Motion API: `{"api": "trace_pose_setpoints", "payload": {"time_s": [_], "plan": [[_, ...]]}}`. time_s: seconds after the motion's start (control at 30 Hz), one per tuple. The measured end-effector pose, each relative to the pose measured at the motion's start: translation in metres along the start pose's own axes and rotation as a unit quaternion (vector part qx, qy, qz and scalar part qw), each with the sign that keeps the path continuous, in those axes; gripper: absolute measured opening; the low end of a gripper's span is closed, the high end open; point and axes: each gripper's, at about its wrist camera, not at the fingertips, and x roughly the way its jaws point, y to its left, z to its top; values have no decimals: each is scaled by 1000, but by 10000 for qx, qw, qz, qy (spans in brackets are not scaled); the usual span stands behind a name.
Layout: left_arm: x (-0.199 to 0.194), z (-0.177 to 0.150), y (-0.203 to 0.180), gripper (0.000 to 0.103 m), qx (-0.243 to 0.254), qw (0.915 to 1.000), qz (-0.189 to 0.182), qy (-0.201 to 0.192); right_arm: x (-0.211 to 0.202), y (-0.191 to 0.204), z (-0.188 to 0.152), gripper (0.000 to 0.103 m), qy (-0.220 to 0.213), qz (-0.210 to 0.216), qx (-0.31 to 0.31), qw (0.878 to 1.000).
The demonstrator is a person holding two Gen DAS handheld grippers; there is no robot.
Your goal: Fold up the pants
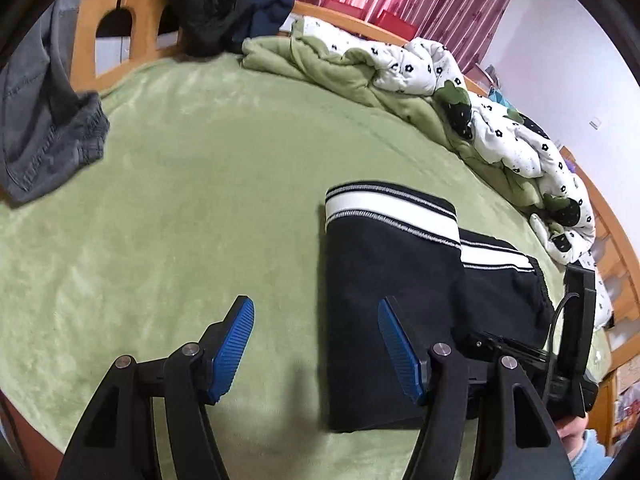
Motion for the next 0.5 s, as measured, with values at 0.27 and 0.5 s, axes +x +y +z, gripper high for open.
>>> {"api": "trace_pose_setpoints", "payload": {"time_s": [0.27, 0.5], "plan": [[-6, 5, -13, 62, 442, 9982, 386, 77, -32, 10, 10, 12, -337, 130, -111, 9993], [3, -9, -15, 62, 227, 9994, 141, 218, -81, 4, 15, 10, -828, -127, -680, 9942]]}}
